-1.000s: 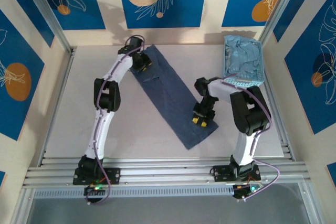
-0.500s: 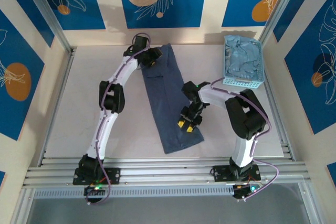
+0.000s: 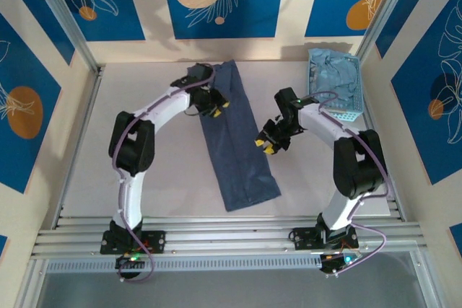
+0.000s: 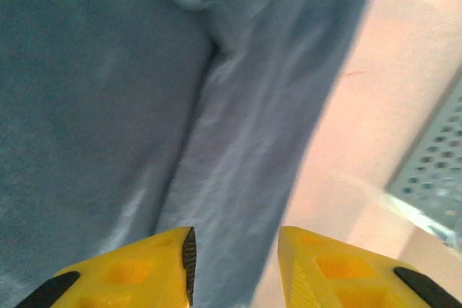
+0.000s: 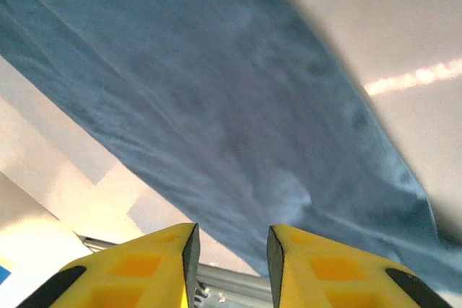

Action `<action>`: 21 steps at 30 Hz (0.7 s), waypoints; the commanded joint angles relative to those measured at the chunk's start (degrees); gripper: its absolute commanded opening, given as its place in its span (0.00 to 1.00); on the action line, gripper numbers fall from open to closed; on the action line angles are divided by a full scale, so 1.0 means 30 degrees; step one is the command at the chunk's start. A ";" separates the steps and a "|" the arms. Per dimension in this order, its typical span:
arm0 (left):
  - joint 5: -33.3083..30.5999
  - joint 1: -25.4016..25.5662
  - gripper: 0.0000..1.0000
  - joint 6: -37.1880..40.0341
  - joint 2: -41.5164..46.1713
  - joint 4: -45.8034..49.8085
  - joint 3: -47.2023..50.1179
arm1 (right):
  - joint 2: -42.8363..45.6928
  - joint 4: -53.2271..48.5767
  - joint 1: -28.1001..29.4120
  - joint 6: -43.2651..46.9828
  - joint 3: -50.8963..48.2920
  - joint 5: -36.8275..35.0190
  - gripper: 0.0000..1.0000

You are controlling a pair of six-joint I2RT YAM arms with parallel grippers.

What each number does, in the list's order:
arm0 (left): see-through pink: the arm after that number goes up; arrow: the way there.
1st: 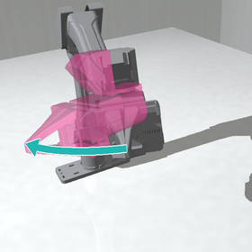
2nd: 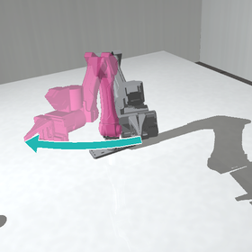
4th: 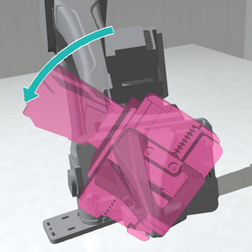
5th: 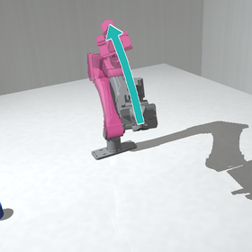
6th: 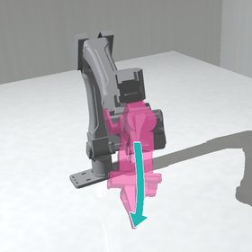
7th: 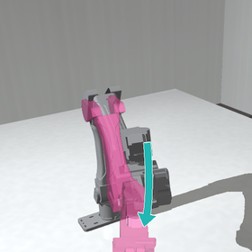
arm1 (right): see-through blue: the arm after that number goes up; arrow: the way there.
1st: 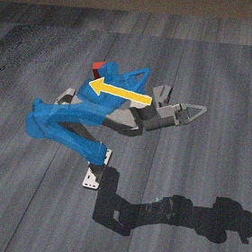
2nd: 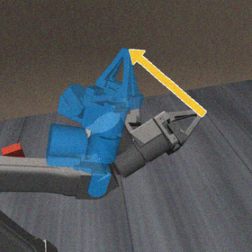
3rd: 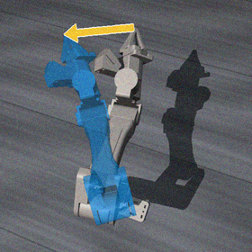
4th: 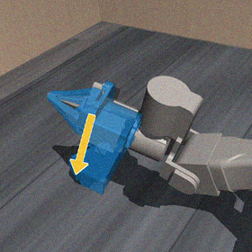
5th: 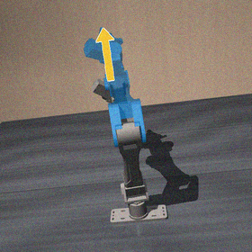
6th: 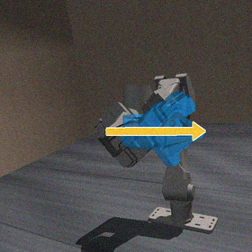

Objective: Fold and stack the t-shirts

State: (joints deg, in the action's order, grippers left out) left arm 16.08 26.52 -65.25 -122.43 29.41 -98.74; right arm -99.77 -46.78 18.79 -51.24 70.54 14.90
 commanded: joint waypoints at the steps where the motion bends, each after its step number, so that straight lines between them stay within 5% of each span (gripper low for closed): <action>1: -0.0538 -0.0340 0.35 -0.1026 -0.1422 -0.0204 0.0159 | -0.1627 0.0962 0.0125 0.1426 0.0472 0.0401 0.32; 15: -0.0874 -0.2212 0.35 0.2217 -0.7137 0.3887 -0.6172 | -0.5885 0.3079 0.3192 -0.1233 0.0966 0.2608 0.31; 21: -0.0993 -0.2618 0.44 0.3883 -0.6462 0.4631 -0.8035 | -0.4966 0.1992 0.3425 -0.1438 0.1670 0.0614 0.32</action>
State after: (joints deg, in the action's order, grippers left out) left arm 16.25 20.03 -58.06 -141.29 38.65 -120.99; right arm -115.42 -37.32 29.82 -54.02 74.78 19.73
